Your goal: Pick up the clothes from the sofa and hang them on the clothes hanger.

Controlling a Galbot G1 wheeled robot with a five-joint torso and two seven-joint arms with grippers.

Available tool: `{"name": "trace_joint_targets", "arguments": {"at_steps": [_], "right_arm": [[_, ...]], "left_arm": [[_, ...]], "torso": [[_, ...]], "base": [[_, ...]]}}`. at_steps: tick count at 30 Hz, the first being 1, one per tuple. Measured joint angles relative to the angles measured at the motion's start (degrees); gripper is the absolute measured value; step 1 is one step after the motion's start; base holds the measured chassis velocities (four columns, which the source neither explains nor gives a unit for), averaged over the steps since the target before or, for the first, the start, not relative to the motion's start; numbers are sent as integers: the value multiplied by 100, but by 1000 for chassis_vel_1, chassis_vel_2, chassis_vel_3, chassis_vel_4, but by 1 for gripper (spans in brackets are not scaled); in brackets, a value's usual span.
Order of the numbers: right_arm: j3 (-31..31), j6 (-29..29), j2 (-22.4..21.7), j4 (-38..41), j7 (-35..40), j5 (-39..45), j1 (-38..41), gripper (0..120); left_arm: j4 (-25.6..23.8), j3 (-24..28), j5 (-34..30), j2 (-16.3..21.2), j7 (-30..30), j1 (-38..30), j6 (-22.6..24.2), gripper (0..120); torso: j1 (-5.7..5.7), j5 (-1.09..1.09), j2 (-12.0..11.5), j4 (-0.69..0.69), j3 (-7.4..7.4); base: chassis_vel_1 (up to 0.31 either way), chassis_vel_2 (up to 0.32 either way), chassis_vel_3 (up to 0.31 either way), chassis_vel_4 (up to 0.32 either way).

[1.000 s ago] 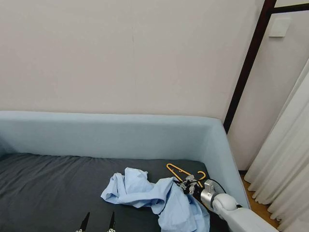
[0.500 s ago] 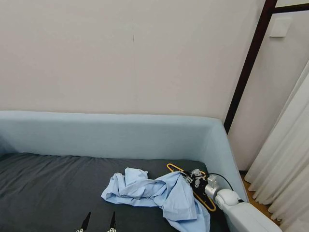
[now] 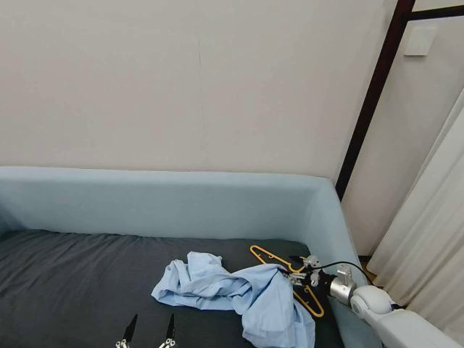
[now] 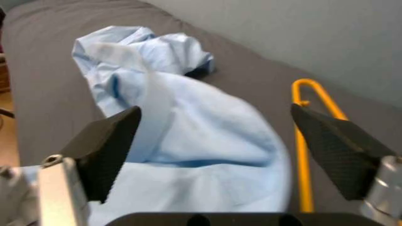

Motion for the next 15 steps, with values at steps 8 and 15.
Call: {"name": "trace_joint_targets", "arguments": {"at_steps": [8,15], "right_arm": [[128,-518,57,1074,1669,953,-442,100],[131,-1211,147,2322,3544,1270,-1017,100]], "left_arm": [[-4,-10,-2,-4,-3,9,-3,100],[19,-11,-2,-5,-5,-9,-4,100]], "torso": [[0,-1,0,4,0],[0,-2,0,1,0]], "base": [[0,0,0,0],[0,0,0,0]]}}
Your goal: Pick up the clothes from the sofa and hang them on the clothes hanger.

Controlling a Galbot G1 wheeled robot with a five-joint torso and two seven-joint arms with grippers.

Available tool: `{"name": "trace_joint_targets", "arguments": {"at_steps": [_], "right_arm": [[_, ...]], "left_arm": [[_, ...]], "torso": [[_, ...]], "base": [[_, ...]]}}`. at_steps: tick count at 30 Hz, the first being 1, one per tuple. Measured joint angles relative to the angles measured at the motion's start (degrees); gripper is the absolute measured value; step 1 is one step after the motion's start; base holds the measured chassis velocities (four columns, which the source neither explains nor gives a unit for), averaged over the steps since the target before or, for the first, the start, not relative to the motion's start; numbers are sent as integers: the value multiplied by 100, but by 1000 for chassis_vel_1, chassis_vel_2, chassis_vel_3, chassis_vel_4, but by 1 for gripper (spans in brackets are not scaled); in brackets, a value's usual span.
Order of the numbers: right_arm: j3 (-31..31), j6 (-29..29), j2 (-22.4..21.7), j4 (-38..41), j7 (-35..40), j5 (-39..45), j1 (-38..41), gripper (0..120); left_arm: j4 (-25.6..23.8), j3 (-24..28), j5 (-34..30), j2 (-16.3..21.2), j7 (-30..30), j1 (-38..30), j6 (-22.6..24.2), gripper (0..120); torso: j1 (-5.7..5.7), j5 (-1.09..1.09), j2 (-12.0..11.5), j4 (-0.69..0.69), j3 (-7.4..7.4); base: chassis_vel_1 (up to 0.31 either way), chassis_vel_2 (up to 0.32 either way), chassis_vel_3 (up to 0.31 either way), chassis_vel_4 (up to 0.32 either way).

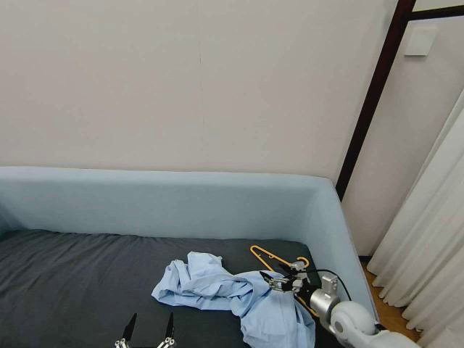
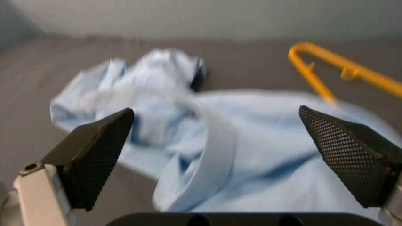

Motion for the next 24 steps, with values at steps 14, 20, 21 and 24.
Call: {"name": "trace_joint_targets", "arguments": {"at_steps": [14,20,21,24], "right_arm": [[-404,-817,971,115,1228,-192,-292,100],[-495,-1002,1330,-263,1285,-197,-319,100],[-495,-1002,1330,-263,1285,-197,-319,100],[-400,-1032,1515,-563,1315,-193,-282,100]], "left_arm": [[-99,-81,-32,59,-4,98,-21,100],[-104,-89,-44,9,-27,99,-21,100],[-104,-89,-44,9,-27,99,-21,100],[-134,-96,-36,-9,-28,133,-21,100]], "torso": [[0,0,0,1,1],[0,2,0,0,1],[0,2,0,0,1],[0,1,0,1,1]], "base": [[0,0,0,0],[0,0,0,0],[0,0,0,0],[0,0,0,0]]}}
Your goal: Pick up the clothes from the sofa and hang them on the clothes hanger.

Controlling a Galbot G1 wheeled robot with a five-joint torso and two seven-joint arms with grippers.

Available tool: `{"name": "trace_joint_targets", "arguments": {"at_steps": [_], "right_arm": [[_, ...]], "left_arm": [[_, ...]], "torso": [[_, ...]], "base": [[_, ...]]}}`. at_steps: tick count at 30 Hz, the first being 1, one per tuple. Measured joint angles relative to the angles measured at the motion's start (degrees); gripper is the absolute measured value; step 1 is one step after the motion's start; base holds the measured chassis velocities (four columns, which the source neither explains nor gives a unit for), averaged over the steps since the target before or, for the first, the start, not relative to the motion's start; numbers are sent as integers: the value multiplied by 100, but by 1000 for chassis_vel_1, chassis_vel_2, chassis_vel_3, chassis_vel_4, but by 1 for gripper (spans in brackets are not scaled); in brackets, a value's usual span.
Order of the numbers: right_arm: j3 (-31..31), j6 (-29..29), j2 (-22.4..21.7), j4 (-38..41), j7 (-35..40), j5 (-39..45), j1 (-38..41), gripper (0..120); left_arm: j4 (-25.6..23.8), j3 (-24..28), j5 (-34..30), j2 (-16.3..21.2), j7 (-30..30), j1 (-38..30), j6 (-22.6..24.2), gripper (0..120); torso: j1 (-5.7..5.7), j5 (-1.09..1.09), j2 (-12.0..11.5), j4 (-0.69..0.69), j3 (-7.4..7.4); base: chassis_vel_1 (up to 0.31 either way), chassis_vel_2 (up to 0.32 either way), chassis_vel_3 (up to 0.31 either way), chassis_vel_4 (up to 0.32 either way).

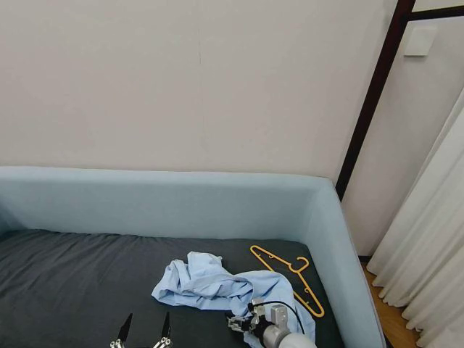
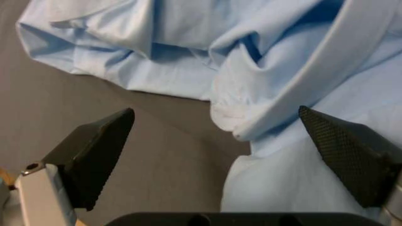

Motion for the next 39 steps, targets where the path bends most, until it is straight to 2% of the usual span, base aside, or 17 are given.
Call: {"name": "trace_joint_targets", "arguments": {"at_steps": [3,6,8,13,14,18,20,23,26,30,37,39], "right_arm": [[55,27,84,-181,-25,-16,0,97],[121,77,181,-382,-34,-76,-5,85],[137,123,194,-421,-51,-77,-12,84],[174,256,249,-473,-115,-62,-50,64],[174,256,249,-473,-115,-62,-50,64],[197,275,323,-502,-115,-68,-67,45],[197,276,330,-519,-112,-77,-66,41],[200,276,366,-615,-76,-98,-54,27],[226,279,378,-648,-58,-98,-50,20],[277,342,364,-659,-49,-81,-70,2],[362,442,270,-490,-108,-144,-203,0],[394,494,142,-284,-170,-282,-311,0]], "left_arm": [[-1,-16,1,-2,0,18,0,100],[-9,-21,5,-2,0,30,0,100],[-17,-22,6,-3,0,30,0,100],[0,-10,19,-26,-1,29,-1,100],[0,-10,19,-26,-1,29,-1,100],[27,3,24,-19,-2,6,-2,100],[27,3,22,-16,-3,0,-2,100],[27,4,16,-3,-5,-3,-2,100],[27,3,15,2,-5,1,-2,100],[24,-1,12,16,-8,5,-2,100],[17,27,-19,139,-22,-63,60,100],[16,56,-136,366,-30,-158,175,100]], "torso": [[0,0,0,0,0],[0,0,0,0,0],[0,0,0,-1,0],[0,0,0,-1,0],[0,0,0,-1,0],[0,0,0,0,0],[0,0,0,0,0],[0,1,0,0,0],[0,1,0,0,0],[0,1,0,0,0],[0,1,0,1,0],[0,1,0,0,0]], "base": [[0,0,0,0],[0,0,0,0],[0,0,0,0],[0,0,0,0],[0,0,0,0],[0,0,0,0],[0,0,0,0],[0,0,0,0],[0,0,0,0],[0,0,0,0],[0,0,0,0],[0,0,0,0]]}}
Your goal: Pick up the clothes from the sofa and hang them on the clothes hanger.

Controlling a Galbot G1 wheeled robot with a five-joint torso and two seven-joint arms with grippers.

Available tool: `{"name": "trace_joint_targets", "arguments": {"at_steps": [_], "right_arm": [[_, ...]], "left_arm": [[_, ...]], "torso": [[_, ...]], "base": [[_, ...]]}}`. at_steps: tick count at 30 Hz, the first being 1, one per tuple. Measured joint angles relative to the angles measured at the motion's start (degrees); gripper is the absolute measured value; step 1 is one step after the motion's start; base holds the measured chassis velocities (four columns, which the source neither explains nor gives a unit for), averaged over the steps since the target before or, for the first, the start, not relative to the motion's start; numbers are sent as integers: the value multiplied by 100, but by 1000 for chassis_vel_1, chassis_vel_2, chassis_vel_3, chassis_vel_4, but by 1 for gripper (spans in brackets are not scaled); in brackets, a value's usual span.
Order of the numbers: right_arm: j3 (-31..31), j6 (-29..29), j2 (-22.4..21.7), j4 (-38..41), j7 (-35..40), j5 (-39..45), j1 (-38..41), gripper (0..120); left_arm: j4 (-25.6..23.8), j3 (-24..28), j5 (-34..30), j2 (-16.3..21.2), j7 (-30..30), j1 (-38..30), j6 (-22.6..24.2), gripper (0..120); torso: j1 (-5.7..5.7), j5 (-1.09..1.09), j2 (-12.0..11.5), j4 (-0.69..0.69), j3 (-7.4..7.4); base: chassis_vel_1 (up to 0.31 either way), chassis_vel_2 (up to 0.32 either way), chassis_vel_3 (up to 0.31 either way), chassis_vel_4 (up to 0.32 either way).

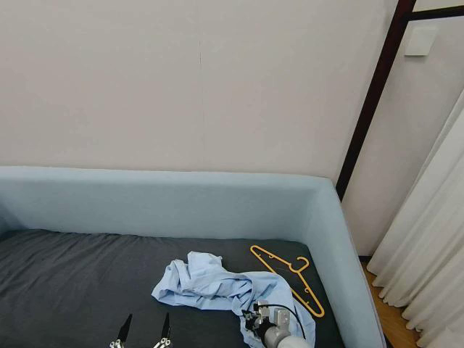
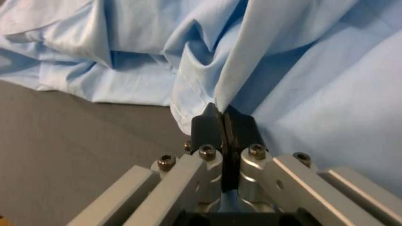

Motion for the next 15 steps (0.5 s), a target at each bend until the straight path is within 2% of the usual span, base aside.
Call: {"name": "trace_joint_targets", "arguments": {"at_steps": [2,3,7,8,9,13,14,15], "right_arm": [[33,45,-126,192,-38,-123,-87,0],[33,45,-126,192,-38,-123,-87,0],[162,70,-315,491,-57,-233,-254,0],[162,70,-315,491,-57,-233,-254,0],[204,72,-334,524,-56,-247,-283,0],[127,80,-364,551,-58,-277,-214,0],[127,80,-364,551,-58,-277,-214,0],[33,80,-364,535,-57,-273,-129,0]], "left_arm": [[0,48,-175,360,-5,-165,135,100],[0,48,-175,360,-5,-165,135,100],[92,243,-620,1397,27,-634,363,100],[92,243,-620,1397,27,-634,363,100],[136,310,-807,1667,59,-768,426,100],[596,523,-1625,2568,278,-1382,619,100],[596,523,-1625,2568,278,-1382,619,100],[721,580,-1866,2719,349,-1504,692,100]], "torso": [[0,-2,0,0,0],[0,-2,0,0,0],[0,-3,0,-1,0],[0,-3,0,-1,0],[0,-1,0,-2,0],[0,-1,0,-2,0],[0,-1,0,-2,0],[0,0,0,-1,0]], "base": [[0,0,0,0],[0,0,0,0],[0,0,0,0],[0,0,0,0],[0,0,0,0],[0,0,0,0],[0,0,0,0],[0,0,0,0]]}}
